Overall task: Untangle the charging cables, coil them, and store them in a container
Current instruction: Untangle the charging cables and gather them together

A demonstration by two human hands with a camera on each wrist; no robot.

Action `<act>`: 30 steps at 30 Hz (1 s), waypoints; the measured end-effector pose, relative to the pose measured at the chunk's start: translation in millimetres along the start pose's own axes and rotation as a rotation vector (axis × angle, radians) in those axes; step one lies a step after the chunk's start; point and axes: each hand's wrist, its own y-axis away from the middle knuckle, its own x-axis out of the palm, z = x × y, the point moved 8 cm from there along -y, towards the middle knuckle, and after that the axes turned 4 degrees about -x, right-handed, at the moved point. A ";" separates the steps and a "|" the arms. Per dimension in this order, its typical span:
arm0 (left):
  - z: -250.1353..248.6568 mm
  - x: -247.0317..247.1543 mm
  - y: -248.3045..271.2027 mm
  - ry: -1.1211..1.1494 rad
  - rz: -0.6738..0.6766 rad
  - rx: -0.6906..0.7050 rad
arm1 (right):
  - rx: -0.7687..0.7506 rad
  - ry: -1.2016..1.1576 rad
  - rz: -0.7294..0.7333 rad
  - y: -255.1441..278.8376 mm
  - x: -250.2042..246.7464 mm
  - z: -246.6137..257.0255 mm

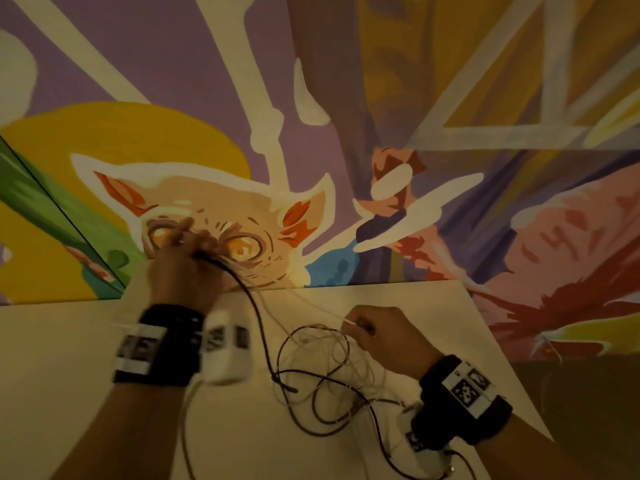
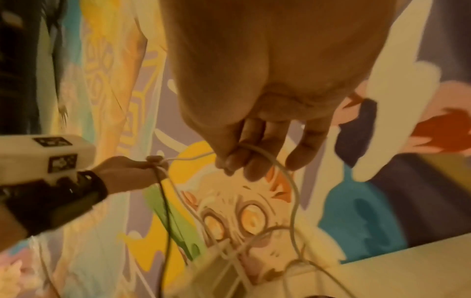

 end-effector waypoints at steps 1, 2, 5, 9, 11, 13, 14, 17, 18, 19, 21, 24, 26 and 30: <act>-19.7 -5.4 -7.6 -0.067 -0.032 0.082 | 0.026 0.044 0.050 3.3 -1.7 -9.4; -35.5 -11.7 -11.3 -0.064 -0.074 0.090 | 0.039 0.108 0.101 5.5 -2.4 -17.1; -72.3 -22.1 -7.7 -0.218 -0.196 0.318 | 0.098 0.303 0.203 5.5 -5.2 -32.4; -64.3 25.8 29.3 -0.913 0.003 0.556 | 0.079 0.205 -0.002 -10.6 -33.8 -6.6; -7.7 64.8 51.1 -1.273 0.313 0.514 | 0.015 0.118 -0.023 -24.6 -36.5 22.2; 51.4 87.6 79.1 -1.474 0.595 0.461 | -0.070 0.129 -0.025 -36.3 -37.1 52.0; 68.4 93.4 87.6 -1.497 0.662 0.449 | -0.089 0.130 -0.043 -40.1 -40.6 62.2; 59.9 100.2 81.3 -1.414 0.587 0.481 | -0.107 0.055 -0.122 -41.9 -55.5 69.6; 42.0 101.0 74.4 -1.351 0.509 0.509 | -0.094 0.041 -0.119 -39.3 -57.5 64.6; 13.7 98.0 63.7 -1.254 0.380 0.559 | -0.065 0.039 -0.091 -36.8 -55.1 52.3; -55.5 80.8 41.7 -1.042 0.062 0.717 | 0.054 0.087 0.029 -29.2 -45.0 18.7; -126.1 56.1 31.0 -0.950 -0.276 0.948 | 0.272 0.252 0.256 -11.8 -30.8 -33.9; -127.3 51.5 28.7 -1.020 -0.280 0.967 | 0.273 0.307 0.202 -14.1 -39.2 -41.2; -77.8 59.4 35.5 -1.346 -0.097 0.922 | 0.167 0.091 -0.228 -33.1 -92.9 -8.6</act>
